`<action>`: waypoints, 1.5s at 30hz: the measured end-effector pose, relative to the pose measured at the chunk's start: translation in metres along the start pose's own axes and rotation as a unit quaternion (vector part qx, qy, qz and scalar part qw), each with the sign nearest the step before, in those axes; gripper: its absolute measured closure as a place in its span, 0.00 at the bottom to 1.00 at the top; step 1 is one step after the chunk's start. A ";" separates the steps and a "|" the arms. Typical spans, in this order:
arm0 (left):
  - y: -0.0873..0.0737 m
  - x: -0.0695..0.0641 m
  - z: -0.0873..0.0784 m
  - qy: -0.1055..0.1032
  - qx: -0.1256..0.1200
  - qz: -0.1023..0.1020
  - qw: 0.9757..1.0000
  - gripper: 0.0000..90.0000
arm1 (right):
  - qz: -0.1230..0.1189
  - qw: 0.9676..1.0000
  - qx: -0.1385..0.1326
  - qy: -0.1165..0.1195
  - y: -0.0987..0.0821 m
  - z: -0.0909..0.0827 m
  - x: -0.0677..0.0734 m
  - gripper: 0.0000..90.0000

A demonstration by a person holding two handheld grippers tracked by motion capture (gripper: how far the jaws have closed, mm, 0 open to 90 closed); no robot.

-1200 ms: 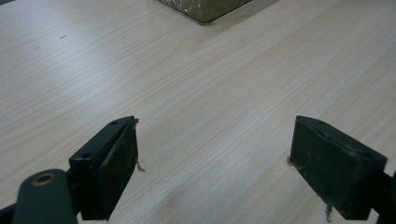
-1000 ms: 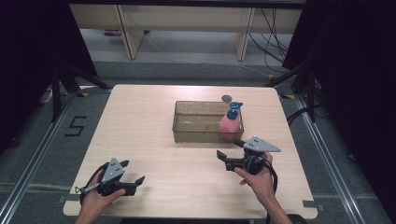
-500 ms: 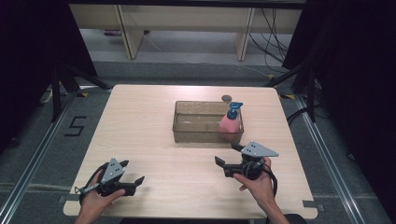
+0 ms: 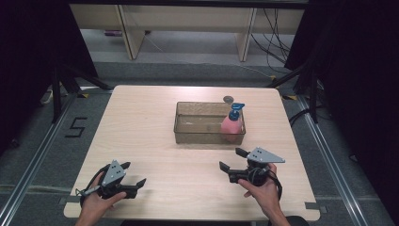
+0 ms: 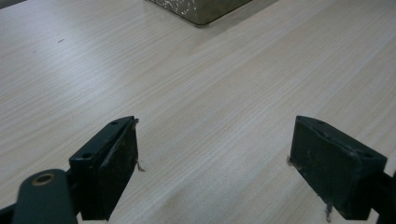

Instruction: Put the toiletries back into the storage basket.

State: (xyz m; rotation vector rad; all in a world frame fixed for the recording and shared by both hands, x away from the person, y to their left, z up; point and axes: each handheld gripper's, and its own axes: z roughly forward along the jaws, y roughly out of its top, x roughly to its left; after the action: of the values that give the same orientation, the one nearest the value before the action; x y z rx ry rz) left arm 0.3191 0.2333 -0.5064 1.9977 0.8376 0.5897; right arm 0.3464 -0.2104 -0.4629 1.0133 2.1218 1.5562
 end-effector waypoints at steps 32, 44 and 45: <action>0.000 0.000 0.000 -0.002 0.002 0.005 1.000 0.17 | 0.013 1.000 0.026 -0.013 -0.022 -0.033 0.004 0.17; 0.000 0.000 0.000 -0.002 0.003 0.003 1.000 0.17 | 0.020 0.999 0.037 -0.001 -0.029 -0.036 0.007 0.17; 0.000 0.000 0.000 0.000 0.004 0.004 1.000 0.17 | 0.008 0.999 0.040 -0.007 -0.029 -0.037 0.006 0.17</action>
State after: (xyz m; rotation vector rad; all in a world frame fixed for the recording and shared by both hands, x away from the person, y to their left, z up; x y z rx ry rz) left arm 0.3192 0.2333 -0.5062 2.0096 0.8337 0.5903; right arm 0.3089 -0.2361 -0.4761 1.0678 2.1876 1.4774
